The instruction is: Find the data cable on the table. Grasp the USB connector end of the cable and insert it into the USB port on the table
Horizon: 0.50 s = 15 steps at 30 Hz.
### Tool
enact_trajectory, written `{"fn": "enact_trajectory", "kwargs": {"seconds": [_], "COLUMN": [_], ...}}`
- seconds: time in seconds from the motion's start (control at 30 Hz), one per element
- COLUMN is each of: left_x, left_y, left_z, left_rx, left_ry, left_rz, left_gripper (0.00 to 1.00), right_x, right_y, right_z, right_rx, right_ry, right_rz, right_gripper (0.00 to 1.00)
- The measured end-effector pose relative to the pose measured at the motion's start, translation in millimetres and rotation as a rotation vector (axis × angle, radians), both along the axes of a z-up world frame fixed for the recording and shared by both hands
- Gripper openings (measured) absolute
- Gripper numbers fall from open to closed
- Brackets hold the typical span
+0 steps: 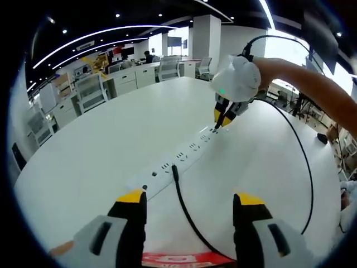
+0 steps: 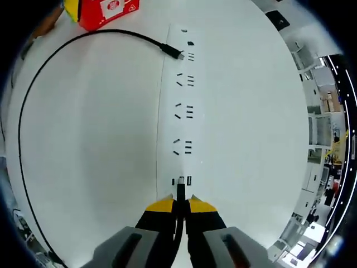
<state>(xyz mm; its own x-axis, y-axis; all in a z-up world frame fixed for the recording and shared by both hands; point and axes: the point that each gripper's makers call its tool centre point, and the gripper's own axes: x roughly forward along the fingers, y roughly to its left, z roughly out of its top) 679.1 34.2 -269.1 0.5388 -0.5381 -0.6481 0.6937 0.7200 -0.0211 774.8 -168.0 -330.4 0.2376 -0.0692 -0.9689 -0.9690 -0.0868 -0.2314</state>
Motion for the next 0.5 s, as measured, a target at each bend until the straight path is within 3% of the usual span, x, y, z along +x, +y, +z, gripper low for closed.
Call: {"fn": "enact_trajectory", "kwargs": {"seconds": [0.5], "left_x": [-1.2], "left_y": [-0.4], "left_z": [-0.9], "left_rx": [0.003], "left_ry": [0.002], "left_rz": [0.0], "left_gripper": [0.63], "right_x": [-0.8], "right_y": [6.9], "right_z": [0.7], "right_rx": [0.006], "right_ry": [0.065], "right_rz": [-0.004], "right_gripper": [0.09]}}
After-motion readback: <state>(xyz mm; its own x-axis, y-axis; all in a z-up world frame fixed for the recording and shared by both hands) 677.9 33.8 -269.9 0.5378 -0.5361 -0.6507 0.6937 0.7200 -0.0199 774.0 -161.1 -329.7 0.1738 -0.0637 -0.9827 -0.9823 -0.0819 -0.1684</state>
